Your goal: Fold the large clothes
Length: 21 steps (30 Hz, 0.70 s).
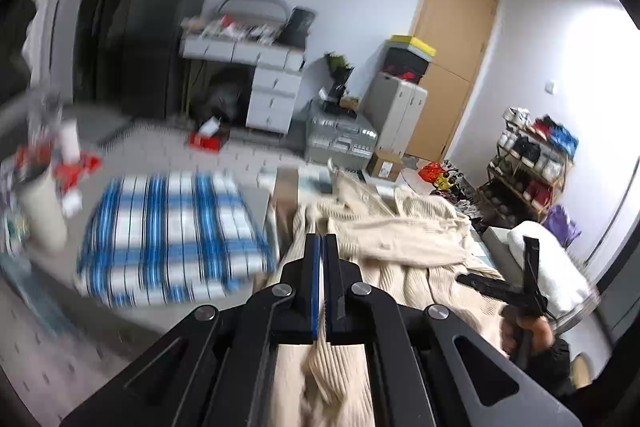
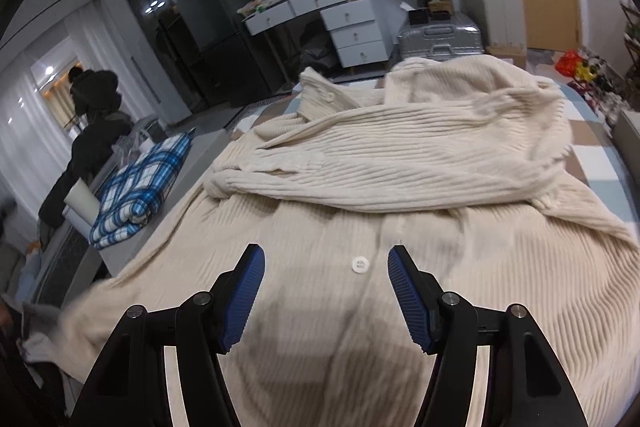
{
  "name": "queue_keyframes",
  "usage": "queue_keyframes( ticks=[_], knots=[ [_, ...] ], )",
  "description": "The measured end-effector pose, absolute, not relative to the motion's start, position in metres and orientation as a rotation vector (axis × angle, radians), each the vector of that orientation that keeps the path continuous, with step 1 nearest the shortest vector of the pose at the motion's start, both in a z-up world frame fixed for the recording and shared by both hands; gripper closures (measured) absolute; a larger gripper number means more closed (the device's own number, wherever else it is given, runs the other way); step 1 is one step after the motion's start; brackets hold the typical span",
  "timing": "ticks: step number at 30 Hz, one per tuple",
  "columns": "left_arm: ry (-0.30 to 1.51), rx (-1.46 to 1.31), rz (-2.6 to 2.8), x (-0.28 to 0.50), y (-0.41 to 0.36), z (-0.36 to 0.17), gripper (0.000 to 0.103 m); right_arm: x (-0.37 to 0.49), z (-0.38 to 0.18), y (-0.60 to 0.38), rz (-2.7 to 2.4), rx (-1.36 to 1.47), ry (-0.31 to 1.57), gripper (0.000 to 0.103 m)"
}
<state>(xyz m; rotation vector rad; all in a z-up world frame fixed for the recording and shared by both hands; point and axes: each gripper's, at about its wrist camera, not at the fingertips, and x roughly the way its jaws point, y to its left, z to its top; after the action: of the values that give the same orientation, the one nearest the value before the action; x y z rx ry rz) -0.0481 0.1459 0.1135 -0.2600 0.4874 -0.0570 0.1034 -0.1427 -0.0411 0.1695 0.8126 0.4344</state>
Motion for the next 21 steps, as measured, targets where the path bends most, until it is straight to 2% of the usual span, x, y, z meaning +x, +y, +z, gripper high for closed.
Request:
queue_keyframes(
  ticks=[3,6,7,8,10,17,21],
  knots=[
    [0.522,-0.249,-0.076,-0.049,0.144,0.091,0.103,0.092,-0.043,-0.159,0.415,0.191,0.805,0.039],
    [0.623,-0.332,-0.031,-0.062,0.151,0.036,0.101,0.091,-0.048,-0.168,0.392,0.209,0.827,0.038],
    [0.657,-0.350,-0.001,-0.070,0.151,0.023,0.087,0.093,-0.050,-0.170,0.391,0.213,0.842,0.037],
    [0.683,-0.375,0.041,-0.075,0.155,0.009,0.064,0.093,-0.050,-0.169,0.394,0.213,0.847,0.037],
    [0.716,-0.446,0.122,-0.087,0.165,-0.015,0.039,0.093,-0.049,-0.165,0.411,0.198,0.850,0.037],
    [0.858,-0.746,0.177,-0.128,0.183,-0.102,0.038,0.087,-0.045,-0.148,0.451,0.167,0.850,0.037],
    [0.756,-1.127,0.203,-0.169,0.197,-0.144,0.038,0.082,-0.043,-0.137,0.492,0.166,0.857,0.037]
  ],
)
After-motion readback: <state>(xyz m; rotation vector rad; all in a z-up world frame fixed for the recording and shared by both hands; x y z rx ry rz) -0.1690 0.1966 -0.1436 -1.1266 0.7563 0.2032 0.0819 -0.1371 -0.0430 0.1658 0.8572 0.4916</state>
